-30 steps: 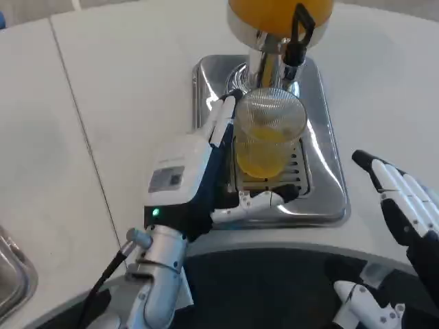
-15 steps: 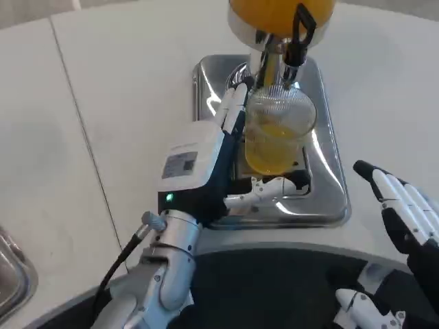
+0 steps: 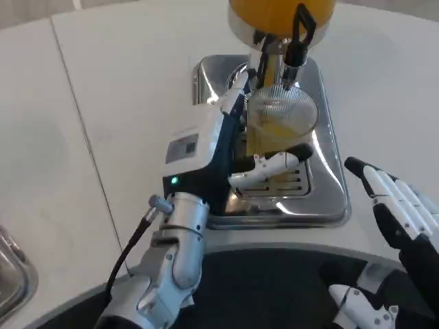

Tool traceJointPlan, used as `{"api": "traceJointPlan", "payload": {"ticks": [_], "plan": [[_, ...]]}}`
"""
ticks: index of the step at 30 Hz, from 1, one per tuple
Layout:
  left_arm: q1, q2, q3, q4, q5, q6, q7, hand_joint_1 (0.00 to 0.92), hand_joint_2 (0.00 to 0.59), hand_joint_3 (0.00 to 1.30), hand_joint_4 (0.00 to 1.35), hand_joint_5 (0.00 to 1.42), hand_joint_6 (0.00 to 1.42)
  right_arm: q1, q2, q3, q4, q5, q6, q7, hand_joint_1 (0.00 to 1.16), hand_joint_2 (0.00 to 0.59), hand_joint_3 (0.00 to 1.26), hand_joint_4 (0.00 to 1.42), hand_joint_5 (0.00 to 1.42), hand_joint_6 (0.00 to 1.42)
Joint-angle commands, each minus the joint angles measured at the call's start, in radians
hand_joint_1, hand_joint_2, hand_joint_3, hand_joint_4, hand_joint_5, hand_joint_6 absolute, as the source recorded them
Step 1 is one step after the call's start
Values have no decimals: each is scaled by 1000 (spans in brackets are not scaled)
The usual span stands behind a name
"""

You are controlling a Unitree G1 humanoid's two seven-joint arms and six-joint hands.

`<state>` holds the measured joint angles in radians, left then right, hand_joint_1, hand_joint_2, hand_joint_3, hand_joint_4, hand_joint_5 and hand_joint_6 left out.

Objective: Grasp the cup under the faucet to collect the drink, then remove the cup.

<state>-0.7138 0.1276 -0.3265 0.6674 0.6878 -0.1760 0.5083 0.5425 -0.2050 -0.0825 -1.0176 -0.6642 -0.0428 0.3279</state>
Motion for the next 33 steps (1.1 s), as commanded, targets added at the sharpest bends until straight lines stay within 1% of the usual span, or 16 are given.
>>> {"api": "traceJointPlan", "payload": {"ticks": [1,6,10,13,15,17,19,20,23,24,26,27,29,31,33], "plan": [[10,-24,-23,26,-12,13,-20,194,20,238,368,681,862,-25,-9,-4,21,2,29,20,321,422,0,0,0,0],[20,-38,-47,19,2,19,-11,230,19,241,365,687,870,-39,-14,-19,24,11,46,26,319,423,0,0,0,0],[27,-49,-66,23,7,30,1,311,24,252,361,686,898,-37,-16,-25,22,15,52,30,316,422,0,0,0,0],[32,-61,-73,23,4,39,24,359,28,267,382,750,997,-30,-13,-29,20,18,56,32,314,421,0,0,0,0],[36,-76,-79,19,8,51,44,383,26,293,405,779,1054,-26,-12,-33,17,20,58,33,314,424,0,0,0,0],[41,-94,-80,17,8,66,66,396,33,333,477,862,1154,-24,-13,-40,14,26,64,36,313,425,0,0,0,0],[48,-111,-77,11,2,79,90,416,32,423,584,983,1276,-23,-12,-51,9,32,73,37,316,424,0,0,0,0],[53,-123,-75,6,-2,84,106,419,34,511,708,1101,1395,-20,-11,-57,6,34,76,37,318,425,0,0,0,0],[67,-159,-56,-8,-25,101,144,437,36,744,901,1317,1424,-11,-9,-68,-1,39,83,39,322,425,0,0,0,0],[69,-169,-48,-11,-34,108,145,440,37,795,942,1377,1424,-12,-7,-67,-3,35,89,42,323,425,0,0,0,0],[71,-181,-42,-12,-39,118,146,441,37,839,980,1418,1424,-14,-2,-65,-8,28,105,48,325,424,0,0,0,0],[71,-185,-40,-12,-41,120,148,441,37,853,983,1423,1424,-14,-2,-64,-10,26,111,50,326,425,0,0,0,0],[71,-191,-39,-14,-39,120,162,452,38,920,1039,1424,1424,-13,-1,-61,-12,23,119,54,329,425,0,0,0,0],[68,-193,-36,-18,-36,108,189,505,51,987,1099,1424,1424,-10,-2,-56,-13,18,124,59,333,424,0,0,0,0],[62,-191,-33,-18,-37,97,202,582,57,1034,1127,1424,1424,-16,-2,-49,-12,16,133,65,337,423,0,0,0,0]]}}
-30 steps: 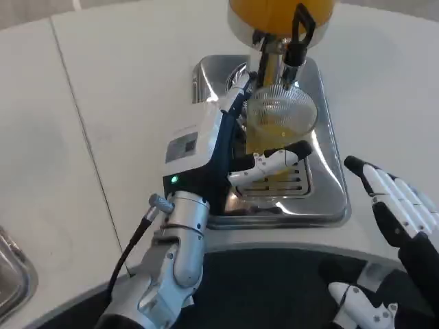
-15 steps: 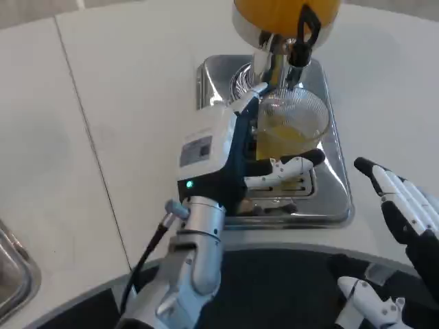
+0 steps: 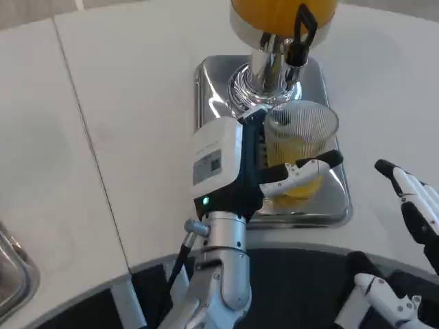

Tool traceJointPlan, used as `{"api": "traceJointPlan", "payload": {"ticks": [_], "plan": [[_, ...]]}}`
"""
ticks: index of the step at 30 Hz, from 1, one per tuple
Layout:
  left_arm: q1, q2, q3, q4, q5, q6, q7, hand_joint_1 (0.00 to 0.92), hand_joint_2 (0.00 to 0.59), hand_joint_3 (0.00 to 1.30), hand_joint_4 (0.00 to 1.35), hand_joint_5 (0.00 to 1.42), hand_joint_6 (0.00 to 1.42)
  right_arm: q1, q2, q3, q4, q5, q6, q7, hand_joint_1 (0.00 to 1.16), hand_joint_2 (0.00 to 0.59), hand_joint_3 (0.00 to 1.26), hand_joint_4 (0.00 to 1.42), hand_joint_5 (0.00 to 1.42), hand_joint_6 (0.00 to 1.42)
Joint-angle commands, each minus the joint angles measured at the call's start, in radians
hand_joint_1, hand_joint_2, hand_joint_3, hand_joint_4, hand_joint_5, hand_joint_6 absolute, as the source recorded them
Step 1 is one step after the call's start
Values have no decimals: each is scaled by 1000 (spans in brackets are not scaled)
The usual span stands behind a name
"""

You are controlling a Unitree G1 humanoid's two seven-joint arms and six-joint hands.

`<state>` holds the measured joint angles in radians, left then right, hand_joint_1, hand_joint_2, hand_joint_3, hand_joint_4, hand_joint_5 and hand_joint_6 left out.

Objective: Grasp the cup under the faucet to collect the drink, then remove the cup.

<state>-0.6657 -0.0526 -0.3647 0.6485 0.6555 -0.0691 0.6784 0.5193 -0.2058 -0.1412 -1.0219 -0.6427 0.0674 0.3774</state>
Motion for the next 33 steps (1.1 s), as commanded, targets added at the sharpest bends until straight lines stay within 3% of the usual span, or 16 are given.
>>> {"api": "traceJointPlan", "payload": {"ticks": [1,6,16,26,33], "plan": [[11,-8,7,4,-7,-15,33,596,65,1041,1136,1424,1424,4,-2,12,-6,-7,26,17,339,422,0,0,0,0],[6,9,4,9,4,-30,42,646,76,1079,1138,1424,1424,-24,-4,27,-5,-17,54,28,346,421,0,0,0,0],[19,62,18,-41,20,-49,79,648,67,1100,1137,1424,1424,-63,-17,41,14,-13,70,39,355,421,0,0,0,0],[65,155,58,-130,25,-66,81,671,38,1107,1109,1424,1424,-79,-21,61,26,-12,62,36,360,420,0,0,0,0],[109,244,101,-171,32,-79,88,684,11,1099,1095,1424,1424,-77,-30,78,28,-15,48,29,362,420,0,0,0,0]]}}
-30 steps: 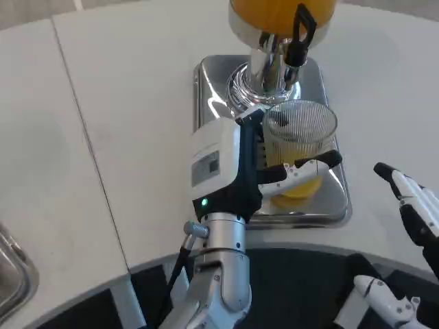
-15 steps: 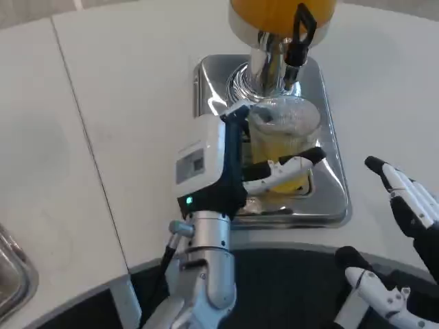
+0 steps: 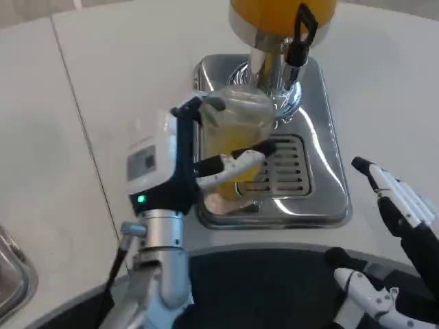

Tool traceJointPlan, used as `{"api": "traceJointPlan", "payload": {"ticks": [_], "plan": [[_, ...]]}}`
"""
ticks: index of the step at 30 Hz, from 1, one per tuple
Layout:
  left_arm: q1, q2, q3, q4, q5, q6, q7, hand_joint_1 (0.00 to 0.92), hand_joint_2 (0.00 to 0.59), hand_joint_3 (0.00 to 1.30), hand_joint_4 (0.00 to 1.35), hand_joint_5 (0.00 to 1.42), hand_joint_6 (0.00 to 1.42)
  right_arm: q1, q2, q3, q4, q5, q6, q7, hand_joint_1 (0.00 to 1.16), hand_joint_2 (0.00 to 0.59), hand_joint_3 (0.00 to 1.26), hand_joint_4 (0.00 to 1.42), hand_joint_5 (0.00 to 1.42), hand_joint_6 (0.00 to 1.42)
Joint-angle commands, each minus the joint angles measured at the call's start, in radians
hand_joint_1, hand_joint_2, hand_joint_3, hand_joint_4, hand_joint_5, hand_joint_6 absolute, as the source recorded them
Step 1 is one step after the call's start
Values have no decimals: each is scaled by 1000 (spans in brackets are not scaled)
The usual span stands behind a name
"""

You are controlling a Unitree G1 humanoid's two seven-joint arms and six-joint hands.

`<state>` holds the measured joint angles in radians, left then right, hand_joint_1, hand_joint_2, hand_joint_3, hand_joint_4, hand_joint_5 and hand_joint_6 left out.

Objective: Grasp the cup under the faucet to collect the drink, then remove the cup.

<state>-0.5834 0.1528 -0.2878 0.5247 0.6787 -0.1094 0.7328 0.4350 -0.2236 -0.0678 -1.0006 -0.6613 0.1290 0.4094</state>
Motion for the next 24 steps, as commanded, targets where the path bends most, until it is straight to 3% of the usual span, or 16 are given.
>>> {"api": "traceJointPlan", "payload": {"ticks": [1,15,24], "plan": [[37,56,33,-56,7,-43,33,686,9,1099,1093,1424,1424,8,-15,6,7,4,-15,-4,362,420,0,0,0,0],[220,173,158,-226,-24,-77,-4,705,0,1100,1092,1424,1424,-51,-45,15,21,-19,-15,1,364,423,0,0,0,0],[315,210,212,-335,-40,-95,-37,714,0,1100,1092,1423,1424,-55,-69,16,22,-66,-47,-9,370,428,0,0,0,0]]}}
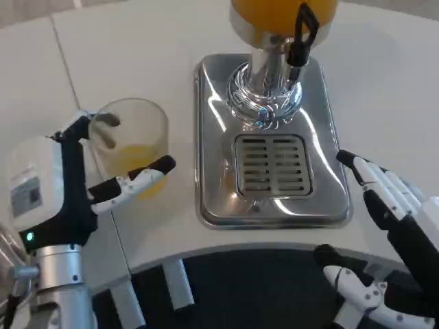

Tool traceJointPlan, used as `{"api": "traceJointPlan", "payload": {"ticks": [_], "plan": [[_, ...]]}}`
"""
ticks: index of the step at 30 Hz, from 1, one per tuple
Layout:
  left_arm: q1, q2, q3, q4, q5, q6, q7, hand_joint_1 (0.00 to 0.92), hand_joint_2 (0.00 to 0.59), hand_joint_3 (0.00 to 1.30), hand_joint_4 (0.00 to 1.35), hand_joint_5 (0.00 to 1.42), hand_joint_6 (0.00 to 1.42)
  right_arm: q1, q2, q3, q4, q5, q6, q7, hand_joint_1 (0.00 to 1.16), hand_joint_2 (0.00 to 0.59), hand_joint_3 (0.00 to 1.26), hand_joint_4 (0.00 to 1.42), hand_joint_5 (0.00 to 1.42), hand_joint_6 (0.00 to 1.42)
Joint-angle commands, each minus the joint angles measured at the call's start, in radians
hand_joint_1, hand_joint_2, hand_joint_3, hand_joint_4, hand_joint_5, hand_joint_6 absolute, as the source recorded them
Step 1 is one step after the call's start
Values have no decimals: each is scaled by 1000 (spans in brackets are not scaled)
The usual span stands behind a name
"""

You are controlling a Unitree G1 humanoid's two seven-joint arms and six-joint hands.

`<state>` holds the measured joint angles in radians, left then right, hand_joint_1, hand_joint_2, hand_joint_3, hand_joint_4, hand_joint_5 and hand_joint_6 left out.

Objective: Grasp the cup under the faucet to collect the drink, then remove the cup.

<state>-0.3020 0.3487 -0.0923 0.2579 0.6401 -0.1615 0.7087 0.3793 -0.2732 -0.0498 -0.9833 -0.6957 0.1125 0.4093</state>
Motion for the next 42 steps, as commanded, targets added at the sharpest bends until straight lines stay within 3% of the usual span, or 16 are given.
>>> {"api": "traceJointPlan", "payload": {"ticks": [1,6,17,24,31,36,42], "plan": [[44,16,20,-78,-4,-46,-17,714,0,1100,1092,1424,1424,-2,-22,-4,5,-39,-36,-9,371,429,0,0,0,0],[106,14,43,-158,-17,-68,-43,715,0,1100,1092,1424,1424,-4,-50,-18,15,-74,-88,-20,370,448,0,0,0,0],[257,5,76,-351,-23,-124,-105,722,0,1100,1092,1424,1424,28,-77,-59,50,-82,-178,-52,365,455,0,0,0,0],[369,1,85,-465,-12,-177,-148,729,0,1100,1092,1424,1424,25,-105,-77,73,-93,-257,-77,305,469,0,0,0,0],[441,-11,84,-561,8,-236,-175,731,0,1100,1092,1420,1424,25,-125,-95,97,-83,-328,-94,295,468,0,0,0,0],[491,-14,86,-617,21,-280,-197,732,0,1100,1092,1422,1424,58,-139,-134,91,-60,-392,-110,291,468,0,0,0,0],[538,-24,88,-670,30,-326,-224,732,0,1100,1092,1424,1424,102,-134,-165,75,-41,-456,-121,279,472,0,0,0,0]]}}
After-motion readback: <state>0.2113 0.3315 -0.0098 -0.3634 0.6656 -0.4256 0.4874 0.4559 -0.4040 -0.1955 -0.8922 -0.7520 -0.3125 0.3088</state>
